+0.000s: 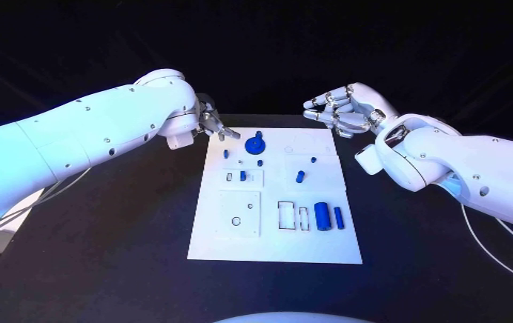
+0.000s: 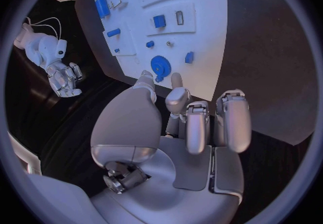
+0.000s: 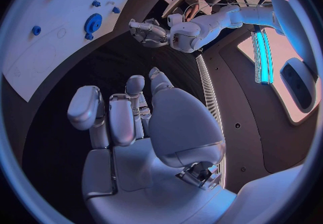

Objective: Assemble the parts on the task board

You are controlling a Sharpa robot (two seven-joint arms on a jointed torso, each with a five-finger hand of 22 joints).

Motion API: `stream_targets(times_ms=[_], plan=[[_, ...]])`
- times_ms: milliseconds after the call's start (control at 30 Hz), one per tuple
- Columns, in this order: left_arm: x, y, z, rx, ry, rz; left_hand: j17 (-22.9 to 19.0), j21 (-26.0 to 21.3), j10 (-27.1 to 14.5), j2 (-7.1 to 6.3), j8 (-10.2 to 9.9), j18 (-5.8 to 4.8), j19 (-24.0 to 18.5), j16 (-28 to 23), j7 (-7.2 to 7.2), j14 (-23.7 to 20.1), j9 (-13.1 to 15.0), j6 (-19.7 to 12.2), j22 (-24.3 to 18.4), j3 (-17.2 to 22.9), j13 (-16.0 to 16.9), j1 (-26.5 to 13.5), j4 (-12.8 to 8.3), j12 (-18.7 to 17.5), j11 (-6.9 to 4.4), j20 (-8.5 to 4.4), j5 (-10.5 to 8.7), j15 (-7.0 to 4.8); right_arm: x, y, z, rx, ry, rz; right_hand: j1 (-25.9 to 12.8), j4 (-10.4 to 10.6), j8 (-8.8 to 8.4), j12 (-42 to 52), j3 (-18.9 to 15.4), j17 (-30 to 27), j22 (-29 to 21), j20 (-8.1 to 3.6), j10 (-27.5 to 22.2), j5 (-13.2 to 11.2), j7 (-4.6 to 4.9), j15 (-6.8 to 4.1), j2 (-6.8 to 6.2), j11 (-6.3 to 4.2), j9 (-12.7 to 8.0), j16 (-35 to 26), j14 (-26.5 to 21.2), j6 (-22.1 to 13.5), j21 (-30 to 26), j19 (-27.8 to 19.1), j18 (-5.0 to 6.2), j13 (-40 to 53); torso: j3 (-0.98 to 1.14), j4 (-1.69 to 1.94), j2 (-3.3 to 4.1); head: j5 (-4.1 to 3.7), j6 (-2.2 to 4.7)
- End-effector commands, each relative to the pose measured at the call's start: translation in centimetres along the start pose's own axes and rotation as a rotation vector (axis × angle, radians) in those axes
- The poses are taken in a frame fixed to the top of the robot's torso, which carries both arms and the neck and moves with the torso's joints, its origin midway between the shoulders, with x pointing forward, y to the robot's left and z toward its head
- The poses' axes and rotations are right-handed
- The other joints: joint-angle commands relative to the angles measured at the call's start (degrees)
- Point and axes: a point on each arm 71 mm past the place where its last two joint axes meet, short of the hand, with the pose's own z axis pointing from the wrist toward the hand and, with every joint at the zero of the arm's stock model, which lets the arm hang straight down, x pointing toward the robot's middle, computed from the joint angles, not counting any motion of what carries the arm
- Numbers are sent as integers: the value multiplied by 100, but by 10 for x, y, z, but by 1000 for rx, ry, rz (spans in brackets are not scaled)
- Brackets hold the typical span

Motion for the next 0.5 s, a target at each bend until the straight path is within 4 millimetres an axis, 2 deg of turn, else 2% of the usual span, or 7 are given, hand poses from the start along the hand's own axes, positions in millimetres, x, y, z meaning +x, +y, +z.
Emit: stream_targets(times_ms=[33, 133, 167, 300, 500], plan=[[-2, -3, 7, 3, 39, 17, 1509, -14, -39, -61, -44, 63, 176, 14, 19, 593, -48, -40, 713, -104, -6, -34, 7, -11, 0, 50, -22, 58, 2, 0, 0, -4, 17, 3, -40, 27, 5, -23, -22, 1, -6, 3, -43, 22, 23, 22, 27, 4, -5, -11, 136, -19, -30, -51, 118, 1, -12, 2, 6, 18, -10], [-5, -4, 16, -15, 29, 28, 1509, -9, -30, -38, -52, 62, 181, 14, 20, 593, -64, -25, 721, -125, 6, -43, 6, 3, 1, 55, -20, 61, 3, 0, 1, -5, 19, 4, -40, 27, 5, -23, -22, 1, -6, 3, -43, 22, 23, 22, 27, 4, -5, -11, 136, -19, -30, -51, 118, 1, -19, -6, 15, 35, 17], [-5, -4, 18, -22, 29, 33, 1509, -6, -28, -19, -54, 61, 183, 14, 19, 593, -71, -16, 724, -128, 8, -39, 3, 7, 1, 57, -20, 62, 3, 0, 1, -5, 20, 4, -40, 27, 5, -23, -22, 1, -6, 3, -43, 22, 23, 22, 27, 4, -5, -11, 136, -19, -30, -51, 118, 1, -16, -9, 14, 39, 18], [-3, -2, 30, -48, 27, 52, 1509, -4, -20, 33, -58, 60, 187, 14, 15, 593, -91, 17, 728, -137, 15, -12, -3, 20, -1, 61, -19, 62, 4, 0, 2, -6, 22, 5, -36, 28, 5, -16, -22, 4, 0, 3, -40, 24, 22, 22, 32, 3, -4, -11, 136, -20, -29, -48, 117, 7, -26, -21, 27, 67, 23], [3, 4, 40, -69, 51, 59, 1509, 28, 19, 97, -57, 50, 209, 14, 7, 593, -113, 62, 763, -159, 70, -8, 2, 81, -7, 62, -21, 59, 6, 0, 2, -8, 28, 7, -36, 28, 5, -16, -22, 4, 0, 3, -40, 24, 22, 22, 32, 3, -4, -11, 136, -20, -29, -48, 117, 7, -23, -18, 26, 81, 11]])
